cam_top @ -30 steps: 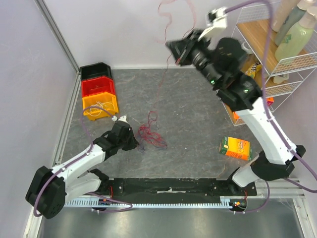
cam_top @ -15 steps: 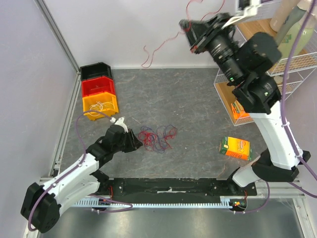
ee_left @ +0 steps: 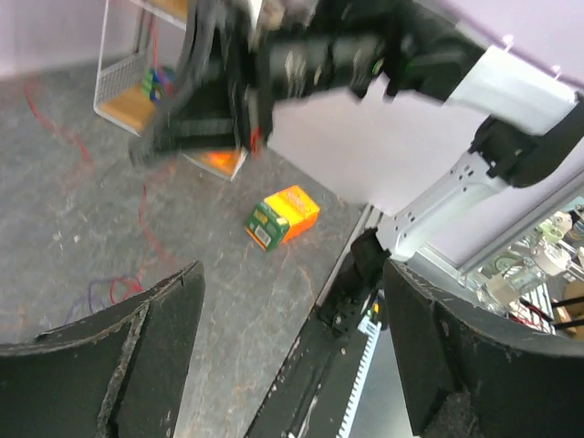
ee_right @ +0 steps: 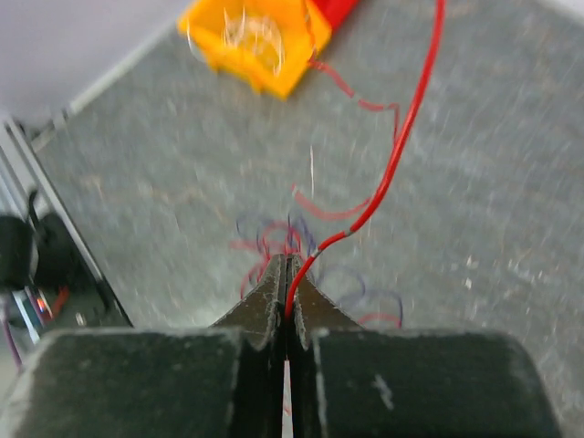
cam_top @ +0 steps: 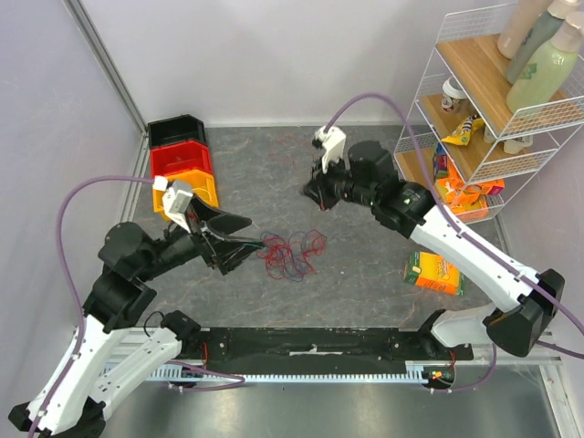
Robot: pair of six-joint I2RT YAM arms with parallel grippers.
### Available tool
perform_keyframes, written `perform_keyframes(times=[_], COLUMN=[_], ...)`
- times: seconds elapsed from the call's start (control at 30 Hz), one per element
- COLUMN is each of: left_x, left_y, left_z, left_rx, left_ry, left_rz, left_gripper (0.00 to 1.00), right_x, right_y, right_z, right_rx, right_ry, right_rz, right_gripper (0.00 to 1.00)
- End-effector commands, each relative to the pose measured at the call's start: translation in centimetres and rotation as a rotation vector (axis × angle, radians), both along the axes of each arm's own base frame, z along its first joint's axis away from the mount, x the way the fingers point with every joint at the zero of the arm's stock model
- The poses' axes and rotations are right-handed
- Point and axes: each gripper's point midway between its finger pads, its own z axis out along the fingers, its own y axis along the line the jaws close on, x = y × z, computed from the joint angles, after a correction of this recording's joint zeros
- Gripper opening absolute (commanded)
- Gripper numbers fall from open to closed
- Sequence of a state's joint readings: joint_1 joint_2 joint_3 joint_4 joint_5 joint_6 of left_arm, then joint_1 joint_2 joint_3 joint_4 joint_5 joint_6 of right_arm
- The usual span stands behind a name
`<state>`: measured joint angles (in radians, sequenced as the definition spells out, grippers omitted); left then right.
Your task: Untangle the cables
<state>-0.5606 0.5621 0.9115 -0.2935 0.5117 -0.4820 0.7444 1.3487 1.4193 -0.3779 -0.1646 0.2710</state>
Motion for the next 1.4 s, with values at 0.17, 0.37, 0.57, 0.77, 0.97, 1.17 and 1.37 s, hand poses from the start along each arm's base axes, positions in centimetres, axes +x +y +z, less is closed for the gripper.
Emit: perform_keyframes(times=[0.17, 0.37, 0.57, 0.77, 0.97, 1.17, 1.37], left_x=[4.5, 5.4, 6.8, 4.6, 3.7, 7.2, 6.7], left_y=[-0.9, -3.6, -4.4, -2.3, 0.7, -0.5, -3.9], left_z=[1.1, 0.9, -1.6, -0.7, 1.7, -0.9, -1.0], left_rx=[0.088, 0.043, 0.076, 0.061, 0.071, 0.177, 0.084], left_ry=[0.0, -0.009, 0.088, 0.037, 0.006, 0.185, 0.223], left_rz=[0.09, -0.024, -0.017, 0.022, 0.156, 0.208, 0.029], left_gripper=[0.94, 0.94, 0.81, 0.78, 0.93, 0.94, 0.87], right_x=[-7.3, -11.1, -12.2, -12.3, -12.8, -13.0, -12.9], right_y=[-0.2, 0.9, 1.1, 1.0, 1.2, 1.5, 1.8], right_z=[-4.5, -6.5, -6.7, -6.0, -5.9, -5.3, -4.7], right_rx=[-0.064, -0.087, -0.077, -0.058, -0.047, -0.032, -0.004], right_ry=[-0.018, 0.056, 0.056, 0.035, 0.045, 0.03, 0.014], right_rz=[0.352, 0.535, 0.562, 0.559, 0.586, 0.598, 0.578], right_gripper=[0.0, 0.0, 0.0, 0.0, 0.0, 0.0, 0.0])
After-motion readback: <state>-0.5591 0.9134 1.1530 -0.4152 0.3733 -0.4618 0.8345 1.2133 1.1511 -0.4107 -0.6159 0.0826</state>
